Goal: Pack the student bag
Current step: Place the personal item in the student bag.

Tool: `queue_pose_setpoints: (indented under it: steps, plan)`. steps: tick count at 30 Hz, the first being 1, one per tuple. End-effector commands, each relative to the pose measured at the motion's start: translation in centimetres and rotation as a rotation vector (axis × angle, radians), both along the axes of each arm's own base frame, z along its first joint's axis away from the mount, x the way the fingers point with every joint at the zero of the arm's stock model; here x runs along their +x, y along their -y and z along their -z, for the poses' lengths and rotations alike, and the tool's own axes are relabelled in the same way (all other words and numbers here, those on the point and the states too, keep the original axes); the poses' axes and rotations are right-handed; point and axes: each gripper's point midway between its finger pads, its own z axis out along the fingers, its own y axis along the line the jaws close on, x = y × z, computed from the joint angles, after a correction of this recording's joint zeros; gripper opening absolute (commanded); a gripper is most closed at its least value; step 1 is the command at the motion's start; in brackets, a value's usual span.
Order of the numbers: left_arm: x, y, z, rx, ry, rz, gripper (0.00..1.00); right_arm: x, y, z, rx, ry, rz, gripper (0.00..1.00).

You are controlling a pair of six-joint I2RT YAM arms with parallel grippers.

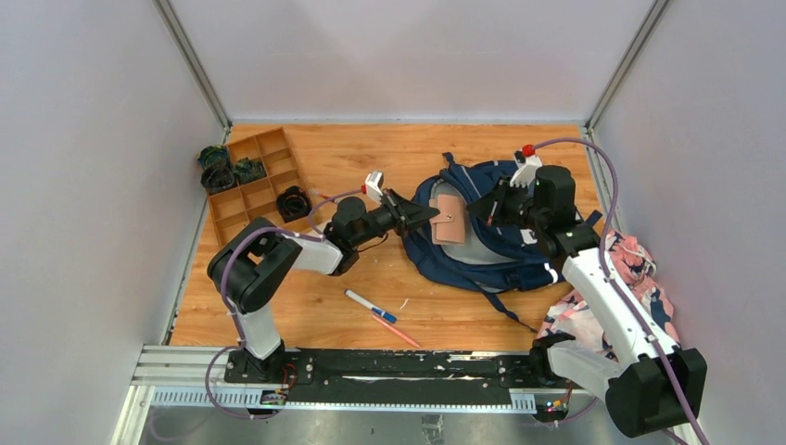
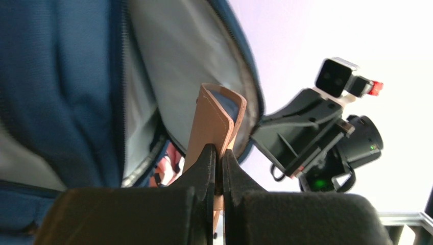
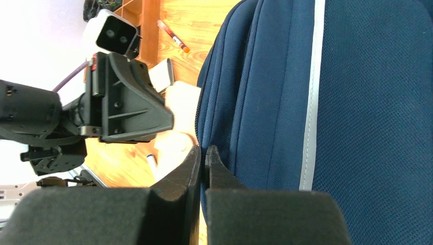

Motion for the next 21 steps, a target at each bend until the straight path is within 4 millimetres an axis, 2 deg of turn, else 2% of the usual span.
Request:
queue_pose_setpoints:
  steps: [1, 8, 13, 18, 21]
  plan:
    - [0.8, -0.4, 1.5, 0.056, -0.019, -0.071, 0.00, -0.3, -1.0, -5.9, 0.091, 0.140, -0.045, 0.00]
    - [1.5, 1.0, 1.0, 0.028, -0.003, -0.042, 0.00, -0.8, -1.9, -6.9, 0.145, 0.147, -0.096, 0.00]
    - [1.8, 4.3, 0.1, 0.053, 0.014, -0.012, 0.00, -0.8, -3.5, -7.7, 0.231, 0.141, -0.159, 0.00]
    - [3.5, 7.3, 1.3, 0.116, -0.012, -0.040, 0.00, -0.7, -5.3, -8.6, 0.242, 0.148, -0.212, 0.00]
    - [4.7, 7.6, 3.5, 0.189, -0.042, -0.097, 0.00, -0.8, -5.7, -9.1, 0.235, 0.157, -0.224, 0.00]
